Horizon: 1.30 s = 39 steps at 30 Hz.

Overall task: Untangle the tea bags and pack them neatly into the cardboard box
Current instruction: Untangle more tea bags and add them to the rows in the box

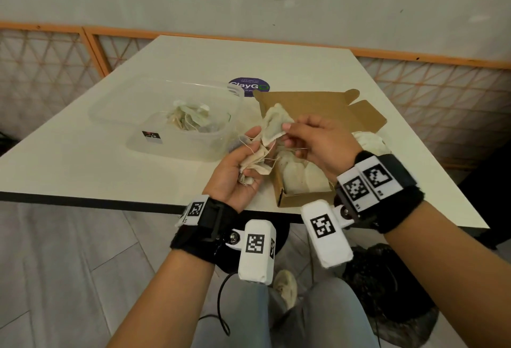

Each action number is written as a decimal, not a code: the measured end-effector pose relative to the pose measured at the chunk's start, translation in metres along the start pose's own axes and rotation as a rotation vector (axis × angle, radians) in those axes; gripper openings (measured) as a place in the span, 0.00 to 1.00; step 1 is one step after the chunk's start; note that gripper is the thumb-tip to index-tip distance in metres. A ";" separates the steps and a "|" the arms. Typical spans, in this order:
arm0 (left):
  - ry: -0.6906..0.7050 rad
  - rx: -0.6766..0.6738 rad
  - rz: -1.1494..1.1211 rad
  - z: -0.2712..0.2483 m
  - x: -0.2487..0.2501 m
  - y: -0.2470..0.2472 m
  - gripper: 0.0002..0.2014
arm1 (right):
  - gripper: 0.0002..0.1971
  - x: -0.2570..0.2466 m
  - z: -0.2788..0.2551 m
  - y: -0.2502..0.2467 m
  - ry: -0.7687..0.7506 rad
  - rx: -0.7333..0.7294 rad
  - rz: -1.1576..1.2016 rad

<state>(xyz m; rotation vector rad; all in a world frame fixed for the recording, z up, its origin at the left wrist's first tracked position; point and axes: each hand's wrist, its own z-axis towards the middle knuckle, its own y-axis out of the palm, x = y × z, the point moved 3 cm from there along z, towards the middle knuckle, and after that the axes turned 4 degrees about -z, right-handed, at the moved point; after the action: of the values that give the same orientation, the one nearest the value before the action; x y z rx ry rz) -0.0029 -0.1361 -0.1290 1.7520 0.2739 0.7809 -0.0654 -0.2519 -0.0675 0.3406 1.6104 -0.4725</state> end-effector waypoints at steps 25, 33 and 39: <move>-0.001 -0.086 0.160 0.002 -0.003 0.002 0.11 | 0.23 -0.003 -0.018 0.003 -0.584 -0.098 -1.057; -0.042 -0.096 0.147 0.001 -0.003 0.005 0.05 | 0.10 -0.007 -0.011 -0.028 -0.344 0.011 -0.560; -0.082 -0.105 0.080 0.003 -0.003 0.000 0.15 | 0.04 -0.011 0.004 -0.101 -0.073 0.081 -0.666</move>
<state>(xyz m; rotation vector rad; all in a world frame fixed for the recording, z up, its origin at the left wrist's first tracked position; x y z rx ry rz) -0.0034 -0.1406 -0.1303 1.6991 0.1064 0.7656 -0.1098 -0.3412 -0.0471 -0.1687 1.6148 -1.0431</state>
